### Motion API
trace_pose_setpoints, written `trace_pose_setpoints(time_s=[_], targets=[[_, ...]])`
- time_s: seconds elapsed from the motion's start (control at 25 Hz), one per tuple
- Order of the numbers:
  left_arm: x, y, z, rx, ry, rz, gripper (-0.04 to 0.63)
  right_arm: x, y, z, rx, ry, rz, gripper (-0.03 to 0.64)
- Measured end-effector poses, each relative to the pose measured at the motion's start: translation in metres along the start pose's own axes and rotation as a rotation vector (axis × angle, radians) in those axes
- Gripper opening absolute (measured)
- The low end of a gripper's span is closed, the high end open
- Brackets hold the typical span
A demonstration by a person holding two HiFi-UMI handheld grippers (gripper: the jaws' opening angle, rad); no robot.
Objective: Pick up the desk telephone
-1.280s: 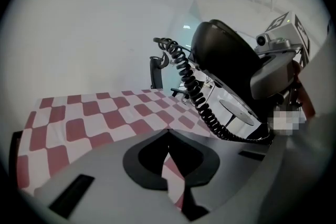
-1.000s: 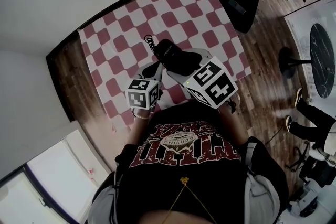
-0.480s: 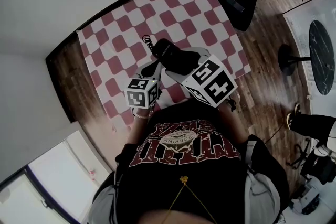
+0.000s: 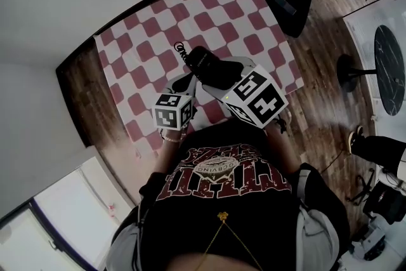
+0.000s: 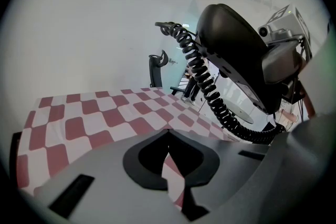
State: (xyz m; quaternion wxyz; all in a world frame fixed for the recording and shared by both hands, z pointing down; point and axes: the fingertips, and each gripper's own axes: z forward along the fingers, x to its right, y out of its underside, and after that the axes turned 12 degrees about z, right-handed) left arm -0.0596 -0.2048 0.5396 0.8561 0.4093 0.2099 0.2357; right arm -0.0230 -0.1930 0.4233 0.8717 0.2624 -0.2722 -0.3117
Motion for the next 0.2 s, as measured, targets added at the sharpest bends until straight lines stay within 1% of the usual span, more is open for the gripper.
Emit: trace_pose_setpoints(time_s=[0.2], targets=[[0.0002,0.0024,-0.0007,-0.005,-0.004,0.004,0.000,-0.0003,0.0027,0.0003,-0.005,0.001,-0.002,0.282]])
